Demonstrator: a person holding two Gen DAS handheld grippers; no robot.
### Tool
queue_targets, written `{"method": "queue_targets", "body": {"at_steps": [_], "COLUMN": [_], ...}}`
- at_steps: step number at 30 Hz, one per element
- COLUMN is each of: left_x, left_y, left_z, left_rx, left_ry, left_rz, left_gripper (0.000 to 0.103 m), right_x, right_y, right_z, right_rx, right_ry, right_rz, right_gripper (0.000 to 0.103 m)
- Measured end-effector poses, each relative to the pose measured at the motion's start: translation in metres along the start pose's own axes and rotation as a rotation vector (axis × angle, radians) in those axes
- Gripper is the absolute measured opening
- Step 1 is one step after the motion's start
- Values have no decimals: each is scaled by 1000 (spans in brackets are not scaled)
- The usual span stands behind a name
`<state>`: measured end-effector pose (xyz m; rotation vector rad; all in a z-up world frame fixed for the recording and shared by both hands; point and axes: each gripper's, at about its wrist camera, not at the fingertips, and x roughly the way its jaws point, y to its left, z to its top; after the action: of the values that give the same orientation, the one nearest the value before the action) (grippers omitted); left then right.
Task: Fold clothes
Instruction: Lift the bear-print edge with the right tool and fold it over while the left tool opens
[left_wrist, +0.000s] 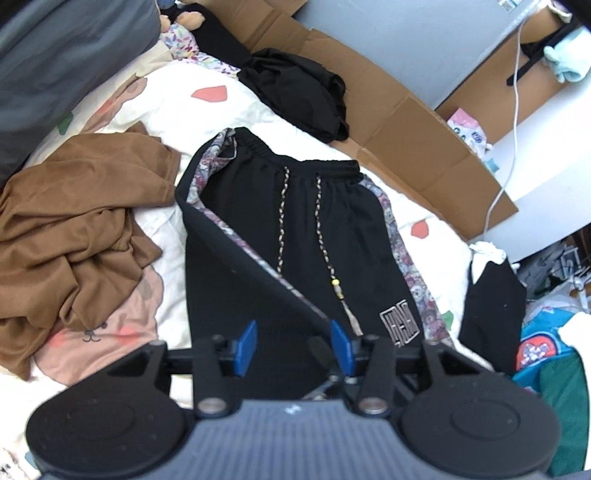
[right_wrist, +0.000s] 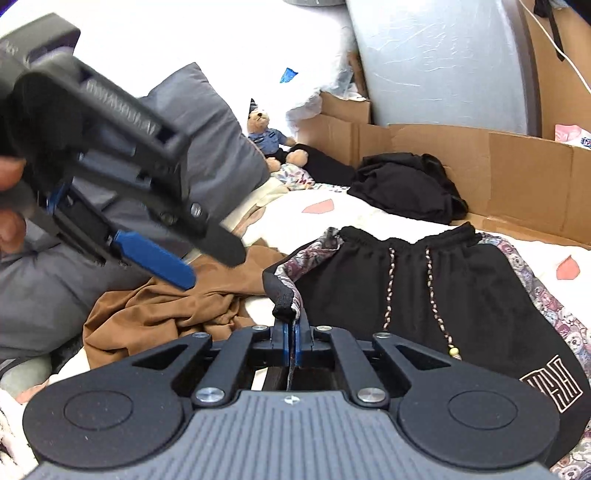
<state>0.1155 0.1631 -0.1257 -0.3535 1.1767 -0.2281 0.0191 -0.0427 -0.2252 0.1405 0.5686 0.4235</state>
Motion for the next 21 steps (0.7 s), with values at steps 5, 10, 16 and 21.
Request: {"method": "queue_targets", "body": {"at_steps": [5, 10, 16, 21], "left_x": [18, 39, 61, 82], "left_y": [-1, -2, -14, -27], "left_z": [-1, -7, -11, -25], "left_rx": [32, 51, 78, 139], "left_ry": [43, 113, 155, 213], "left_rz": [23, 23, 45, 74], "left_gripper": [52, 51, 50, 50], "right_x": [-7, -21, -36, -46], "right_y": [-32, -71, -119, -156], "right_z": [4, 10, 14, 16], "right_rx": [33, 81, 143, 210], "right_ry": [5, 7, 22, 23], "right_rz": [-23, -58, -120, -152], "right_gripper": [3, 3, 3, 3]}}
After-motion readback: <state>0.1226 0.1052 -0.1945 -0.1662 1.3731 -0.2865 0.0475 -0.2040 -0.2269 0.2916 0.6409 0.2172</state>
